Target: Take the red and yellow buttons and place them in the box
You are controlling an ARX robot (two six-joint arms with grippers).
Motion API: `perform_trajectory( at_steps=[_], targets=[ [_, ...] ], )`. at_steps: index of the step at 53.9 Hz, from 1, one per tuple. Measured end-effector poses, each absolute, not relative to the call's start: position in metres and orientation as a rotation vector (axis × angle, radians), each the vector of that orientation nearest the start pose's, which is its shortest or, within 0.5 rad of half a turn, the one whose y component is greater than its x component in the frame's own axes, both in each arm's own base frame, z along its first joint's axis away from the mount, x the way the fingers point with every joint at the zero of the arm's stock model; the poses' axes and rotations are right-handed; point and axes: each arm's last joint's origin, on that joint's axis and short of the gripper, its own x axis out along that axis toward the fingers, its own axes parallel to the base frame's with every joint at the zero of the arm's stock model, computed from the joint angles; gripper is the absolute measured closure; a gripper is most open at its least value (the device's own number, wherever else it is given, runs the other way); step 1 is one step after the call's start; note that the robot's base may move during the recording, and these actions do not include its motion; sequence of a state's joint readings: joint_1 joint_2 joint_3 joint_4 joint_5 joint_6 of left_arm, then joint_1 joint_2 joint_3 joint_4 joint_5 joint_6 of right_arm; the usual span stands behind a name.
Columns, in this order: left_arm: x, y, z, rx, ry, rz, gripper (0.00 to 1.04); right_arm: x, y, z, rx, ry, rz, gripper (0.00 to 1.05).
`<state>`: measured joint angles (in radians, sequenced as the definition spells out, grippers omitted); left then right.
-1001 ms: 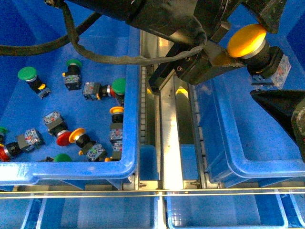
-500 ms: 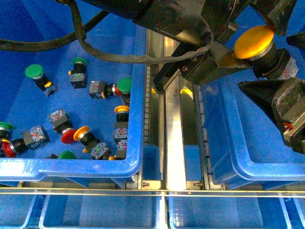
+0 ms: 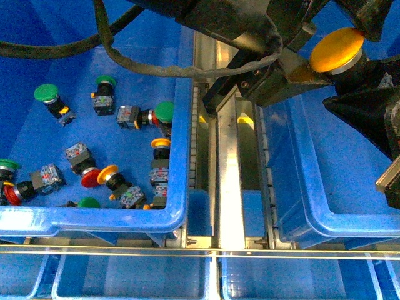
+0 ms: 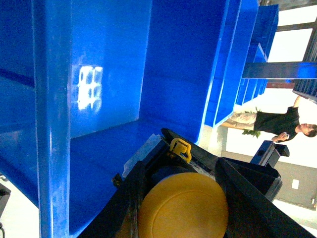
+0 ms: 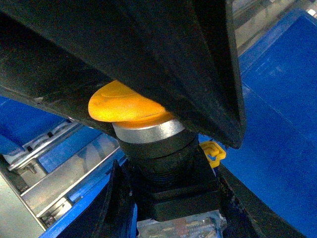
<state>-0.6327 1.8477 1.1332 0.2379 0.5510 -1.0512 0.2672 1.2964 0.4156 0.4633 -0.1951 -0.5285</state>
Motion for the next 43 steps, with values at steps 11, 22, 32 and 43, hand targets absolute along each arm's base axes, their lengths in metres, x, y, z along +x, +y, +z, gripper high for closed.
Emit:
perform_trajectory(
  at_steps=[11,22,32,43],
  targets=[
    [0.315,-0.245,0.202,-0.874,1.034,-0.781,0.41,0.227,0.067,0.17,-0.517,0.287,0.55,0.69],
    [0.319,-0.238,0.212,-0.899,0.975,-0.787,0.12,0.223,0.067,0.165,-0.522,0.31,0.541,0.69],
    [0.323,-0.23,0.22,-0.94,0.928,-0.788,0.08,0.221,0.071,0.164,-0.526,0.318,0.563,0.69],
    [0.317,-0.213,0.225,-0.928,0.9,-0.775,0.08,0.22,0.069,0.161,-0.526,0.341,0.563,0.69]
  ],
)
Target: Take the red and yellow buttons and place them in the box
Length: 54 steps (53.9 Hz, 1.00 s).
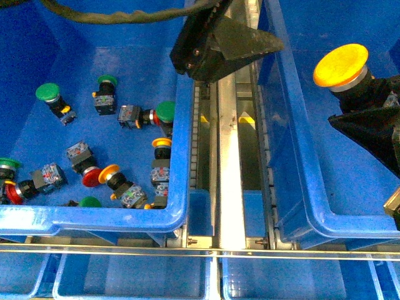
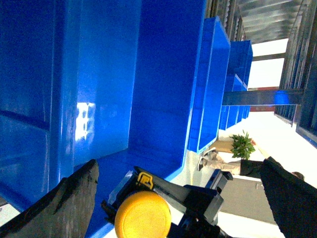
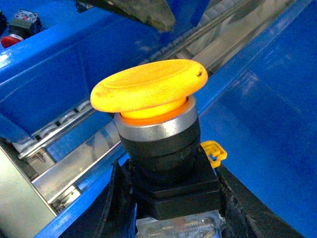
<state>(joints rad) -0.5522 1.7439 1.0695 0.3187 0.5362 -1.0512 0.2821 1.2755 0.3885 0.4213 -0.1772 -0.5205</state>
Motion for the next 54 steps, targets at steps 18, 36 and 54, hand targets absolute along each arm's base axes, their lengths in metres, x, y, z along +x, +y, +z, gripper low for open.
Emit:
perform_trajectory(
  at_steps=[18,36,54],
  targets=[
    [0.277,-0.127,0.221,-0.845,0.879,-0.671,0.08,0.22,0.048,0.164,-0.531,0.366,0.502,0.69],
    [0.195,-0.009,0.204,-0.595,0.769,-0.495,0.08,0.222,0.022,0.17,-0.485,0.374,0.382,0.69],
    [0.161,-0.001,0.178,-0.076,0.146,-0.079,0.38,0.234,0.02,0.183,-0.396,0.377,0.247,0.69]
  ],
)
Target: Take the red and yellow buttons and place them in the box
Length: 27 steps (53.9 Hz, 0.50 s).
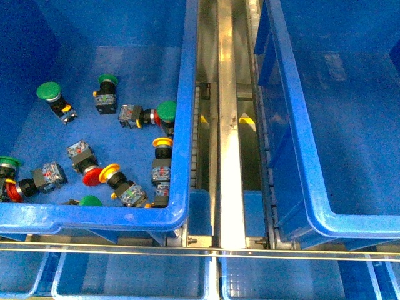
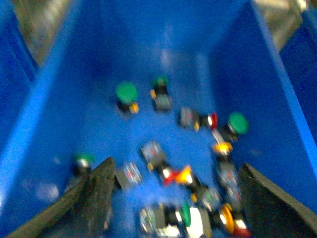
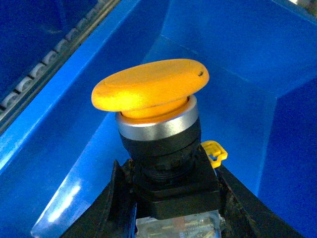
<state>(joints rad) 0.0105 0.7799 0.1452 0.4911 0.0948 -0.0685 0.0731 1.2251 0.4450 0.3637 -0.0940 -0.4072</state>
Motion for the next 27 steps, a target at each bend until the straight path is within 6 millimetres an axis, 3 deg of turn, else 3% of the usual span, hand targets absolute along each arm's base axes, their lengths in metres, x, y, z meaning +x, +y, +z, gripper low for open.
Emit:
perform_trajectory(
  at_steps=[5,19,27],
  targets=[
    [0.153,0.001,0.188,-0.034,-0.001,0.018,0.58,0.241,0.023,0.186,-0.376,0.374,0.236,0.69],
    [0.139,0.0,0.178,-0.016,0.007,0.005,0.99,0.256,0.027,0.189,-0.358,0.379,0.192,0.69],
    [0.134,0.0,0.175,-0.012,0.004,0.002,1.02,0.262,0.03,0.191,-0.347,0.381,0.167,0.69]
  ],
)
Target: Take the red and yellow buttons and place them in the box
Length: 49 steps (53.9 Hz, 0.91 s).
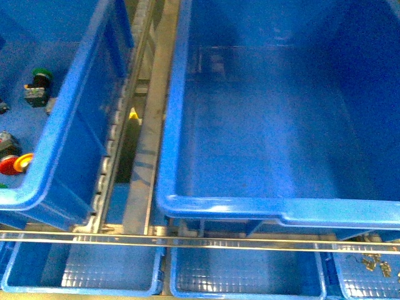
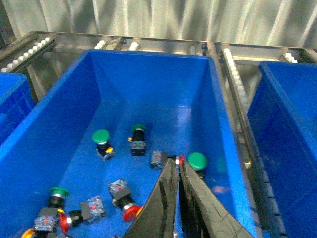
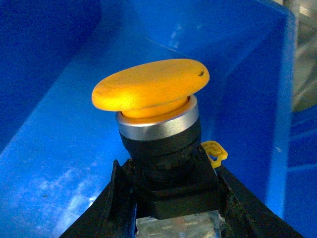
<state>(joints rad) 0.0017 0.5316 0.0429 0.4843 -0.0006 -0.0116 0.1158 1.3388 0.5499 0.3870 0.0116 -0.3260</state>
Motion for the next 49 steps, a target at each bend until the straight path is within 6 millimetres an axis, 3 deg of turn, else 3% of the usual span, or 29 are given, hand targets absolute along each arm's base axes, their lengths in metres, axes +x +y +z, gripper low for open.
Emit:
perform_trajectory(
  at_steps=[49],
  targets=[
    [0.11,0.0,0.173,-0.009,-0.023,0.001,1.02,0.284,0.046,0.187,-0.311,0.382,0.174,0.69]
  ],
)
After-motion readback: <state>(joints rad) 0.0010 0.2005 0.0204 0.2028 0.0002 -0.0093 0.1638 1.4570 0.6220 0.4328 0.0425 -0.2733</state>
